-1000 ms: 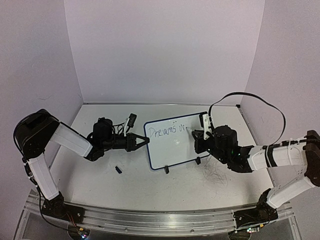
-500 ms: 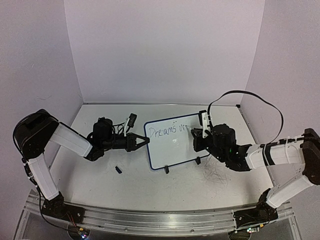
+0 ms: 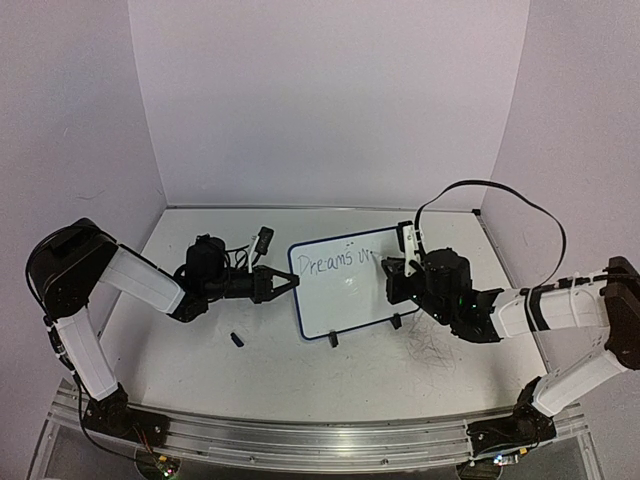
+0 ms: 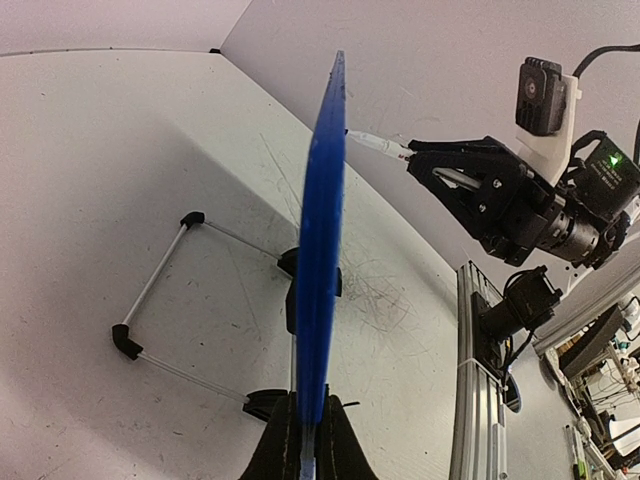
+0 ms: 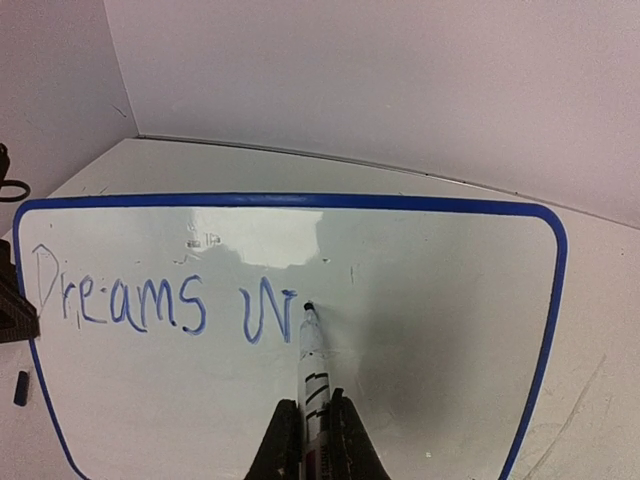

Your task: Write a sentence on the whiteboard

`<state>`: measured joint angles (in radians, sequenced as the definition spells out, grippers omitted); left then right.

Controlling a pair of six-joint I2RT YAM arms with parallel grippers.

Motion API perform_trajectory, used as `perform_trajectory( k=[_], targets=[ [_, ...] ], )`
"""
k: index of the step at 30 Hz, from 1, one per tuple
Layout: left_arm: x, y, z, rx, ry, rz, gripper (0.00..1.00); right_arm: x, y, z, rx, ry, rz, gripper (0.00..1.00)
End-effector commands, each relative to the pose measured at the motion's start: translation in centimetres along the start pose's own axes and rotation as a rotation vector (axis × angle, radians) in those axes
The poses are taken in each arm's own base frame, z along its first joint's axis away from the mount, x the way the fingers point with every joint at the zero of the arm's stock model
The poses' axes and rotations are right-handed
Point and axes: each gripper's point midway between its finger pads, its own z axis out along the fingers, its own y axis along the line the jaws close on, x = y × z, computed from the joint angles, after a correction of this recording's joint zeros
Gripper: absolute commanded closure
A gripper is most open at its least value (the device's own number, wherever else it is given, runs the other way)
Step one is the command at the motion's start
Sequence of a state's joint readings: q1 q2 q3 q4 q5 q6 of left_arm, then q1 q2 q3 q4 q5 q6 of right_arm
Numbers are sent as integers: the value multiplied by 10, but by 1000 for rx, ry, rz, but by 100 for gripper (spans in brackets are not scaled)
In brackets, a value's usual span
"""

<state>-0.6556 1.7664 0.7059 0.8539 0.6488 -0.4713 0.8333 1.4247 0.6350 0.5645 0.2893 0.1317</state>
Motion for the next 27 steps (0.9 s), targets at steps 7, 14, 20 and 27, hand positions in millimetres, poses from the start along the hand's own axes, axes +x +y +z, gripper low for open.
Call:
perform_trajectory(
  k=[7, 14, 20, 27],
  targets=[
    [-12, -13, 1, 22, -10, 33, 100, 6, -6, -7, 10, 20, 21, 100],
    [-12, -14, 2, 22, -9, 33, 100, 5, -10, -9, 26, 16, 23, 100],
    [-11, -14, 2, 21, -8, 35, 100, -1, -14, -5, 63, -4, 33, 100],
    [-11, -16, 2, 24, -7, 38, 100, -18, -14, -1, 79, -55, 45, 100]
  ],
)
